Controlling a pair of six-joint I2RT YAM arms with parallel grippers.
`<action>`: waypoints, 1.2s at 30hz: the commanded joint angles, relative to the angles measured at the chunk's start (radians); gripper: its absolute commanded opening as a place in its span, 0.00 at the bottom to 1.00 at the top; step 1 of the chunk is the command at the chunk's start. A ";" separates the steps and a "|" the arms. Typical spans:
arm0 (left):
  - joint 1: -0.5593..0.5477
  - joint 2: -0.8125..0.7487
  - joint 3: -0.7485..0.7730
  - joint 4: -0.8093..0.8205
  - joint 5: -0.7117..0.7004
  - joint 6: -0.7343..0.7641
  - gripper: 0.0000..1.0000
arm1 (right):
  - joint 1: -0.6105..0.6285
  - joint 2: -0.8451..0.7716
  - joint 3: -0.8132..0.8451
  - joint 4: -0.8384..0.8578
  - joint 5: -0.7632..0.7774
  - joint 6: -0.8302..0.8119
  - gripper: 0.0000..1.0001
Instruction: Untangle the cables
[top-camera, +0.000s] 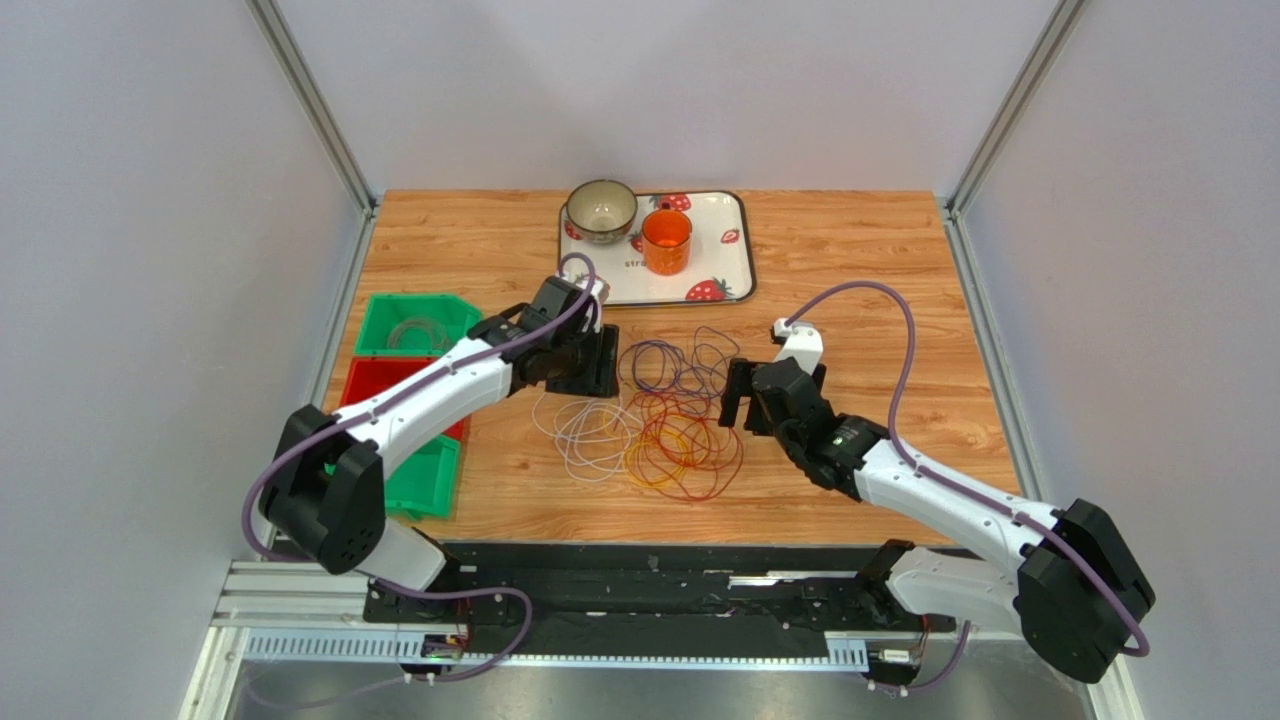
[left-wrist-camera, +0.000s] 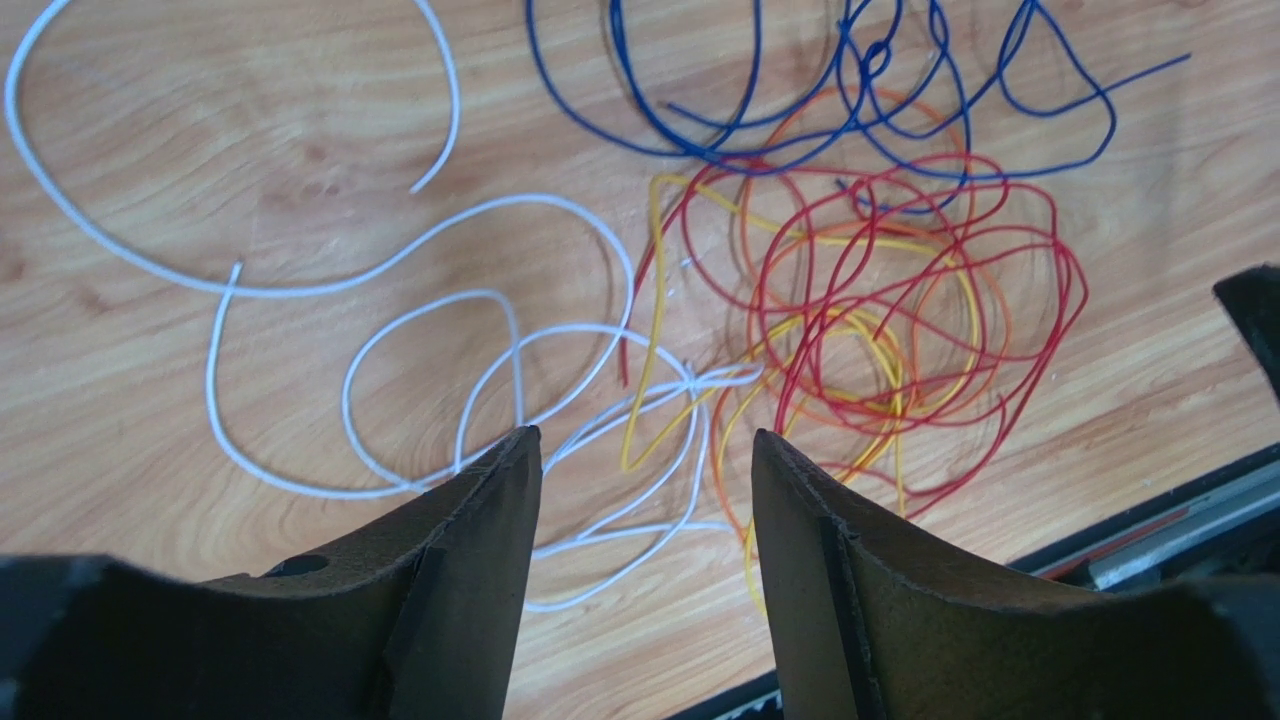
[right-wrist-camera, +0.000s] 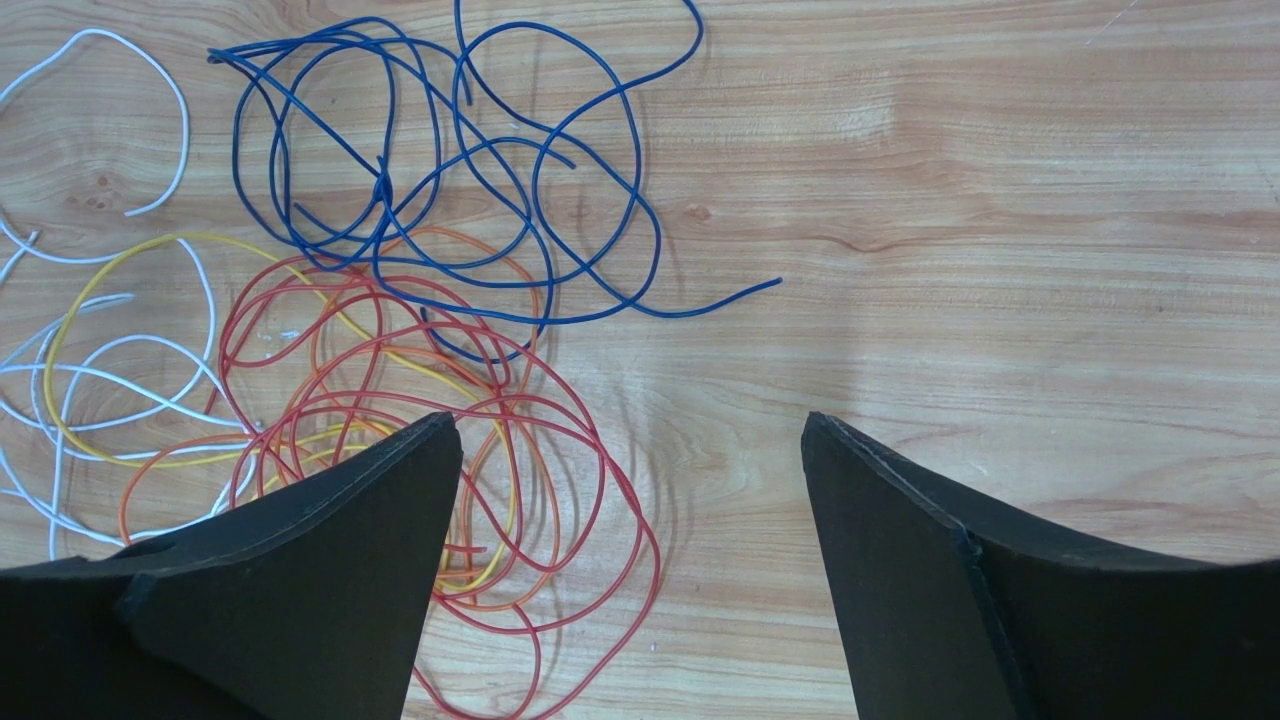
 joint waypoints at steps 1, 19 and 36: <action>-0.021 0.074 0.081 0.036 -0.006 0.014 0.60 | -0.006 -0.010 0.011 0.028 0.001 0.007 0.88; -0.042 0.232 0.173 0.020 0.001 0.017 0.00 | -0.013 -0.016 0.003 0.035 -0.010 0.006 0.88; -0.050 -0.006 0.219 -0.052 0.050 0.038 0.00 | -0.019 -0.017 0.002 0.040 -0.022 0.003 0.87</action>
